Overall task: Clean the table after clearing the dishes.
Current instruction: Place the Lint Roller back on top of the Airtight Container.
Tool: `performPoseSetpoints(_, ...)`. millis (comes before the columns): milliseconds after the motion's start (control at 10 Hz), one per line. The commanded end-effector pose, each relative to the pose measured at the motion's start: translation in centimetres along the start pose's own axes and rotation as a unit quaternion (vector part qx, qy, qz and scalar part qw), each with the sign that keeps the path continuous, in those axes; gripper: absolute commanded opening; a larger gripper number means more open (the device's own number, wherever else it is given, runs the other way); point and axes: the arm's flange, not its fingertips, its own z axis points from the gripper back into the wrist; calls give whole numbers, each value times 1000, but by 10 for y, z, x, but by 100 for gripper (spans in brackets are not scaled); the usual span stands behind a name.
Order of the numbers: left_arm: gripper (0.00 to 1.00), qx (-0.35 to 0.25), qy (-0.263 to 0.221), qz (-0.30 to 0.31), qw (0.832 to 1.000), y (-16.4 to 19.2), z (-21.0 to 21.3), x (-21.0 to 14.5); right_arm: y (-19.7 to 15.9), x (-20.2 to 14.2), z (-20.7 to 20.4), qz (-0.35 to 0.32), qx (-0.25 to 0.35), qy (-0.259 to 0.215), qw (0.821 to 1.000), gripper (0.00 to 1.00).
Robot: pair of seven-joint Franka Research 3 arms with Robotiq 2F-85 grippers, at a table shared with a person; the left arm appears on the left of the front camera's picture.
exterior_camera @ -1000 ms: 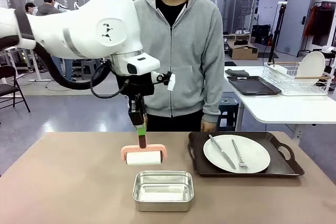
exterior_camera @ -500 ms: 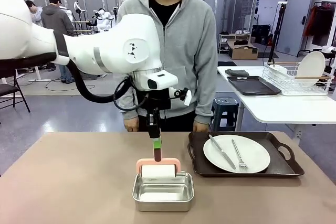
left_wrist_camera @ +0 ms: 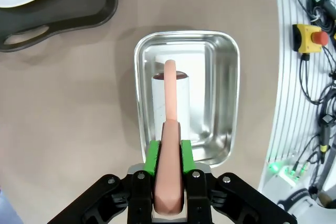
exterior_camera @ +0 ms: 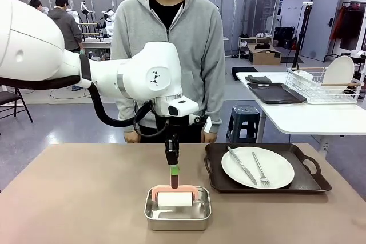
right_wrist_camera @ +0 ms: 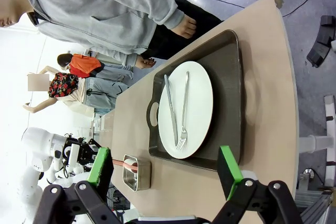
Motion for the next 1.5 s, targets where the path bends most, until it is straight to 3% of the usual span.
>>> performPoseSetpoints(0,21,12,1,-12,1000,11,-3,1,2,-2,1,1,3,0,1000,100)
performPoseSetpoints(300,21,28,6,-31,999,30,-23,-3,2,-2,1,1,3,0,1000,100)
performPoseSetpoints(700,21,21,18,-10,1000,48,-50,-15,2,-2,1,1,3,0,1000,100)
performPoseSetpoints(800,21,20,8,-14,1000,48,-43,-15,2,-2,1,1,3,0,1000,100)
performPoseSetpoints(900,21,-4,3,-8,1000,26,-19,-1,2,-2,1,1,3,0,1000,100)
performPoseSetpoints(1400,21,-4,3,-8,1000,26,-19,-1,2,-2,1,1,3,0,1000,100)
